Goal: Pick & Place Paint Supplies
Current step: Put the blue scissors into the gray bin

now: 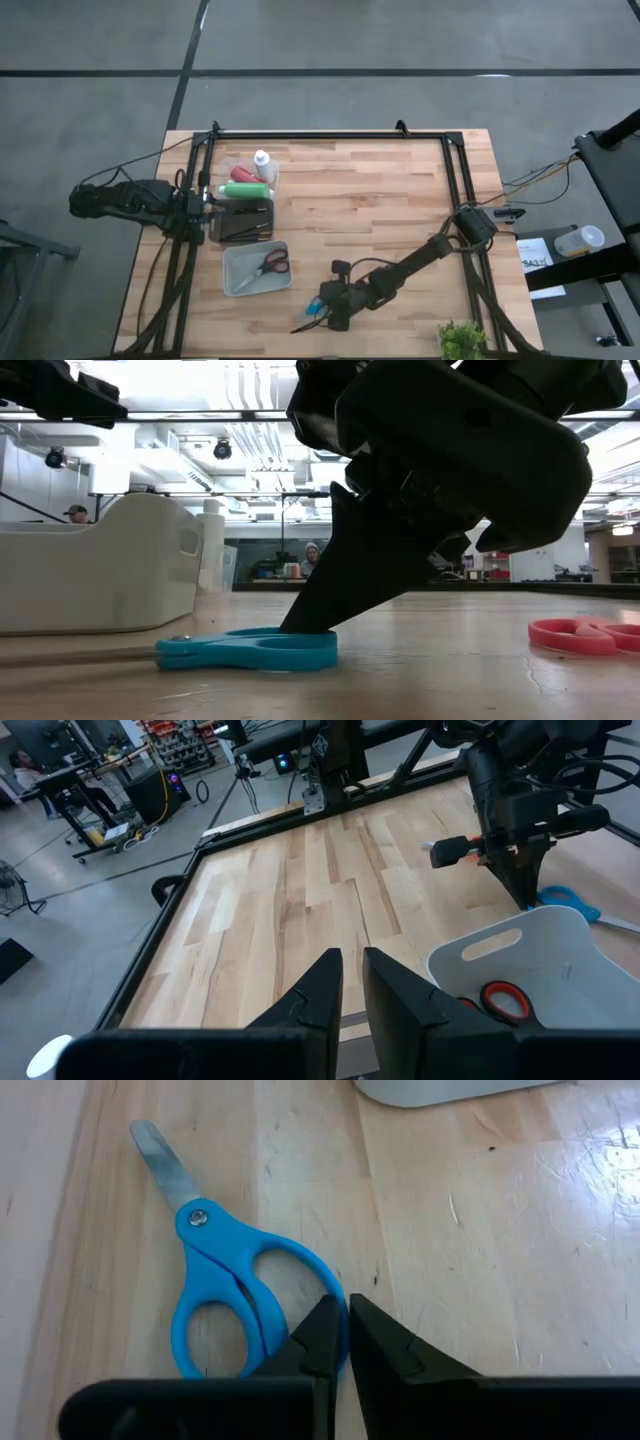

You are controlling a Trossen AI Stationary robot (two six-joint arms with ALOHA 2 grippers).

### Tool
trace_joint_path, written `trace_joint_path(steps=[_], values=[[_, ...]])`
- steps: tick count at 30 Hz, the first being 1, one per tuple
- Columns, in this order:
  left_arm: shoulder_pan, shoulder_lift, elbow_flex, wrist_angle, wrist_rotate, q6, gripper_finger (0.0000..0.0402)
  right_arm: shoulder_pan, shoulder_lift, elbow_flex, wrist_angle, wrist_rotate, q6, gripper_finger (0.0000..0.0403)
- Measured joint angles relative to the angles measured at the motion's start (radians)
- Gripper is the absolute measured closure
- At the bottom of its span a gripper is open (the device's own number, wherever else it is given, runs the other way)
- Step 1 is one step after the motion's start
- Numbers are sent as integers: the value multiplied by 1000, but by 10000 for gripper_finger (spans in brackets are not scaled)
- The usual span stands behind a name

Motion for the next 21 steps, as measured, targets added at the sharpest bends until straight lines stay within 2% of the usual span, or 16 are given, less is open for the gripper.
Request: trace_joint_path(steps=[13,21], values=[[0,0,0,0,0,0,351,2,-18,-2,1,-8,-30,387],[0,0,0,0,0,0,351,5,-126,-4,-6,-69,-110,388]])
